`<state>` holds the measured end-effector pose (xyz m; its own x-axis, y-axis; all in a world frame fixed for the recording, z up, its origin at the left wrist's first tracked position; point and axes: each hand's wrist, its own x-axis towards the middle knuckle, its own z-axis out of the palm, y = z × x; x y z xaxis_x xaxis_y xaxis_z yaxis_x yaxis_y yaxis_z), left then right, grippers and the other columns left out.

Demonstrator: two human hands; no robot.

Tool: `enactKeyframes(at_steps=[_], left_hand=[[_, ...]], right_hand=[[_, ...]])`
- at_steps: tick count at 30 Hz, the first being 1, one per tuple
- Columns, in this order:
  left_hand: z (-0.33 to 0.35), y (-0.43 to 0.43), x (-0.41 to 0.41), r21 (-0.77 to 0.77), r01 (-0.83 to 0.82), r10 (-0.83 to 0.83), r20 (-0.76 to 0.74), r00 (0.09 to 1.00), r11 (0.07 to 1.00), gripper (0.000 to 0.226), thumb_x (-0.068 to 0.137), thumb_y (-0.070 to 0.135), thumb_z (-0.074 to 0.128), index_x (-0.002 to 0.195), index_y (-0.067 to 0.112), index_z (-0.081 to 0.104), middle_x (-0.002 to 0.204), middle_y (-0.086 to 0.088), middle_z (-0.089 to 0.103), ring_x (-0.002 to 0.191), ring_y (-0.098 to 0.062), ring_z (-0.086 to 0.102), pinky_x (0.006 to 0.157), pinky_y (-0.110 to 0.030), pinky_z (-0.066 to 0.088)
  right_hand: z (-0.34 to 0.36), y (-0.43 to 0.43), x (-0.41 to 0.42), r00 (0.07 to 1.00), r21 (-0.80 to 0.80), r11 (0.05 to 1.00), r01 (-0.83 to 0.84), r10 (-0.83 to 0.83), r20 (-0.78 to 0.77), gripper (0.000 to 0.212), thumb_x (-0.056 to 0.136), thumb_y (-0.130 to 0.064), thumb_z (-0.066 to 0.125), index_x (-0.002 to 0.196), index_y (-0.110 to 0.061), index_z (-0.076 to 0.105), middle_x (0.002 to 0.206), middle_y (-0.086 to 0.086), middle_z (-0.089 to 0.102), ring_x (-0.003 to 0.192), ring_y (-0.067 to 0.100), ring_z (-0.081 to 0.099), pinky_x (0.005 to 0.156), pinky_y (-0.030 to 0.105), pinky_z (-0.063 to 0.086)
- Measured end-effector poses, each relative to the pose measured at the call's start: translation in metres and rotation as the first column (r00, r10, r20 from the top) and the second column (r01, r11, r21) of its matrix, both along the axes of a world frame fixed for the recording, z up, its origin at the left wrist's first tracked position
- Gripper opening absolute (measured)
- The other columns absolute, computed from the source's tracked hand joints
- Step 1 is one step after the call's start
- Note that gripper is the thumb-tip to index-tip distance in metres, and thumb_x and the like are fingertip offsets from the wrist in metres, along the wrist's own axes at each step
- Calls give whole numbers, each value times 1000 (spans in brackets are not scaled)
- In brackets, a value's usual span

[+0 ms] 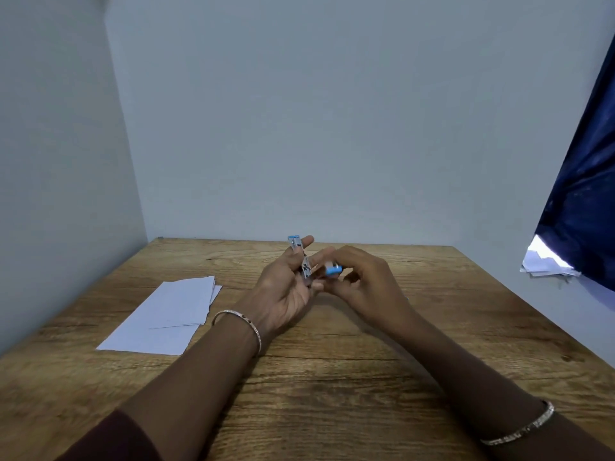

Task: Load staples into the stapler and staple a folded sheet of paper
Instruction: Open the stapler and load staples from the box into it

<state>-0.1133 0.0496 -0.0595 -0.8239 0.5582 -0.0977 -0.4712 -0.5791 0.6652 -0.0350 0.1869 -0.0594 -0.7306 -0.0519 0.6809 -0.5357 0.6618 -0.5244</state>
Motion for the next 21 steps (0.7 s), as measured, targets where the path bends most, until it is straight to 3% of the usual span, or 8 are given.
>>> enactKeyframes(at_steps=[2,4,7,10,13,16,19,21], left_hand=[[0,2,6,-14,32,-32,-32,999,999,37,110,18,31,135,8,56,111,-31,72,79,-38,76,94,-40,49],[-1,5,12,-36,75,-77,-77,994,997,39,110,16,30,141,9,53,124,-30,68,95,-37,74,99,-45,53],[0,8,18,-59,110,-117,-122,986,992,41,110,23,31,140,10,55,131,-27,65,120,-37,65,89,-45,61],[4,7,22,-125,114,-135,-172,976,986,53,105,46,37,128,10,68,136,-26,62,129,-36,59,111,-48,45],[4,6,25,-265,84,-170,-319,932,961,63,96,59,45,129,10,66,138,-24,61,129,-35,59,114,-51,41],[6,6,31,-364,32,-211,-466,859,931,66,85,62,56,136,20,55,131,-13,68,120,-25,67,106,-44,50],[6,7,32,-293,-41,-134,-553,822,955,60,91,47,56,130,2,53,106,-12,71,92,-14,74,76,-25,59],[6,7,33,-302,-118,-104,-627,772,946,57,97,40,52,131,-5,47,107,-9,62,92,-14,67,72,-23,53]], right_hand=[[-1,2,-1,998,-111,992,57,-52,44,13,80,-16,82,91,-12,77,85,0,75,81,13,68,67,36,56],[-4,3,-3,994,-201,976,83,-66,88,11,82,-18,81,89,-12,75,82,2,74,80,18,69,71,43,59],[-8,6,-6,989,-338,938,80,-31,147,19,82,-17,82,96,-16,69,85,-1,73,80,12,67,75,38,60],[-11,7,-8,966,-474,880,22,103,235,33,83,-14,81,112,-18,64,96,2,73,87,15,70,75,42,62],[-12,9,-7,937,-550,834,-54,233,262,34,90,-10,74,123,-12,65,106,9,74,96,21,71,75,35,59],[-9,11,-6,915,-572,815,-92,296,274,29,90,-2,71,119,-5,69,105,16,75,96,23,71,82,35,59],[-9,11,-6,921,-537,839,-85,272,279,25,90,0,70,115,1,70,104,21,75,98,24,71,93,35,56],[-9,9,-6,924,-528,845,-86,266,276,26,91,-3,70,117,-2,70,107,19,76,101,25,72,95,38,56]])
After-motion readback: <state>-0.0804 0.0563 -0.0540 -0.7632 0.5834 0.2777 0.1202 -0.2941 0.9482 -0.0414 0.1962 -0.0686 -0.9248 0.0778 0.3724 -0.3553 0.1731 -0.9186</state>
